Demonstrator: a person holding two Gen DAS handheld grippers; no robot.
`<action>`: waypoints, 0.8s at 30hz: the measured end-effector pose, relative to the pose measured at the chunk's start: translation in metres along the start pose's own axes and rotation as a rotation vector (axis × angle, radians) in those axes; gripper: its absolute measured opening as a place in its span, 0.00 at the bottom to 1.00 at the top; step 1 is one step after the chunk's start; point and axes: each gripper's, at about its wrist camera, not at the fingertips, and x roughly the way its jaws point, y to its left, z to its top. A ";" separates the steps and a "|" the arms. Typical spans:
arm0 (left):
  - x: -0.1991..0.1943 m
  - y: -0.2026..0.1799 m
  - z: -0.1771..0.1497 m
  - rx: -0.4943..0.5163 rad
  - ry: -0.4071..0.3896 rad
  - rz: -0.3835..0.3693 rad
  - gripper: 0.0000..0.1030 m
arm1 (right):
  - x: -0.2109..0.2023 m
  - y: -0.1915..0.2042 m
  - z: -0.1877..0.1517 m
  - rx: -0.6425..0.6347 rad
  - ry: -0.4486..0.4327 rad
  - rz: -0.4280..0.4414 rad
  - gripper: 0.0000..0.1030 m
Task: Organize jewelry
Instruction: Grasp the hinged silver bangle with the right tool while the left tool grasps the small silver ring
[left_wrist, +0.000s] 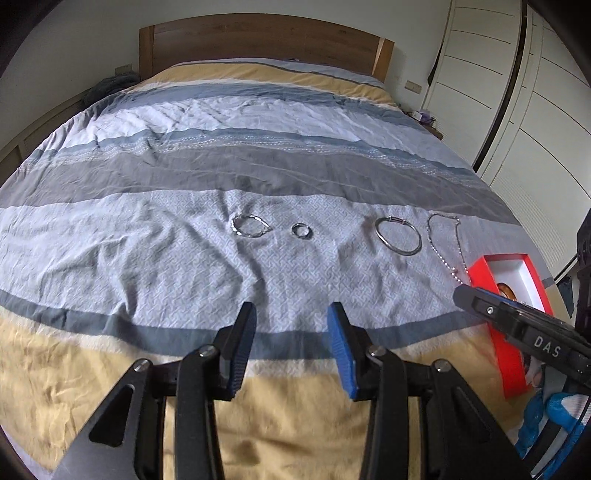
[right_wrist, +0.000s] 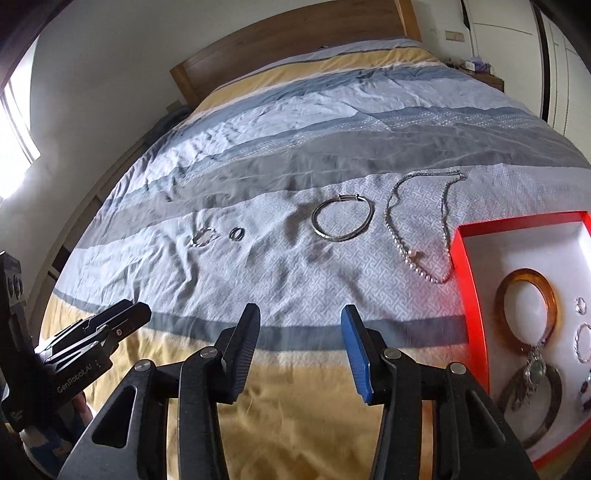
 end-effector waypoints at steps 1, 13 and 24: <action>0.008 -0.001 0.004 -0.002 0.003 -0.003 0.37 | 0.008 -0.003 0.006 0.012 -0.002 -0.004 0.40; 0.097 -0.003 0.029 -0.051 0.070 -0.009 0.37 | 0.082 -0.035 0.025 0.150 0.030 0.013 0.33; 0.134 0.005 0.048 -0.092 0.073 -0.013 0.37 | 0.107 -0.040 0.044 0.199 -0.005 0.051 0.33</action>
